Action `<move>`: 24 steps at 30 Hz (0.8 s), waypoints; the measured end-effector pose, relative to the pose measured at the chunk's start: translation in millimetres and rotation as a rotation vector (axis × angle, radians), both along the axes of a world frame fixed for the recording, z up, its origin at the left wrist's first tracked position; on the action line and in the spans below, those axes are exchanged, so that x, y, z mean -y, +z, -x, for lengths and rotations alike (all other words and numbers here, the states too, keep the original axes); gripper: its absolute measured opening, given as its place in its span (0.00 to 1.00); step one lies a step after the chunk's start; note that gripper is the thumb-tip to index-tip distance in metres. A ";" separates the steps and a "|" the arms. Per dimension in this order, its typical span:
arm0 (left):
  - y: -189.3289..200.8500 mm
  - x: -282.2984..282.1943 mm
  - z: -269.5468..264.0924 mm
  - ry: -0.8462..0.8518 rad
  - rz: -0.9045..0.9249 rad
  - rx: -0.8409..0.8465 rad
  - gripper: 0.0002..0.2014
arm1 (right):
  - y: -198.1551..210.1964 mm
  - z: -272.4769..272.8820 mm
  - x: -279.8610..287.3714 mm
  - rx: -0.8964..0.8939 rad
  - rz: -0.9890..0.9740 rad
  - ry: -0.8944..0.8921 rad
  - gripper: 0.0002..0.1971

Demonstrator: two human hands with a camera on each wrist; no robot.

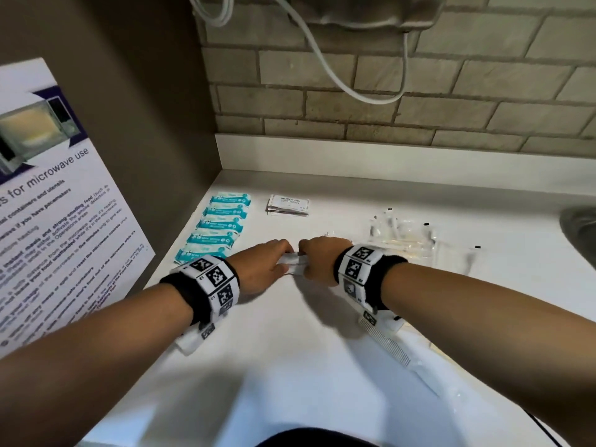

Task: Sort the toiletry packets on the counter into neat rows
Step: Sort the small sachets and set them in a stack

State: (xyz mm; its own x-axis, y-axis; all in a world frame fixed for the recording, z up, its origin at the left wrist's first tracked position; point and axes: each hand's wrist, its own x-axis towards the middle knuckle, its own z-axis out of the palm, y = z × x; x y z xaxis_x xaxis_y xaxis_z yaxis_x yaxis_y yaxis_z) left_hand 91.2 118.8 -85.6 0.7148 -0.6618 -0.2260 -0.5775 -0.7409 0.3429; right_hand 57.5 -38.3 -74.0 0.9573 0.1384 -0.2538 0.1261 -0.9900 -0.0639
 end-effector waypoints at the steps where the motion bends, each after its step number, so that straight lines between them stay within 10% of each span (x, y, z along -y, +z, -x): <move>1: -0.7 0.4 0.3 -0.011 -0.067 0.059 0.10 | -4.8 2.4 -4.7 0.037 0.018 0.014 0.14; 9: -5.3 13.7 13.0 -0.012 -0.329 0.221 0.17 | -28.0 4.3 -23.2 -0.010 -0.086 -0.148 0.21; 24: -6.1 9.5 -1.2 0.091 -0.051 -0.083 0.23 | -8.7 0.6 4.9 -0.086 -0.168 -0.098 0.10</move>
State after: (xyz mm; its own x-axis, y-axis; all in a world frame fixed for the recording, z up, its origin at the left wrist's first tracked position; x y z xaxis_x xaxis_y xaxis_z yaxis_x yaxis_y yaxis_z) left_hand 92.4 109.3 -91.7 0.7488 -0.5812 -0.3184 -0.4784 -0.8066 0.3473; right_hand 56.9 -43.1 -82.7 0.9440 0.0931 -0.3167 0.0168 -0.9717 -0.2355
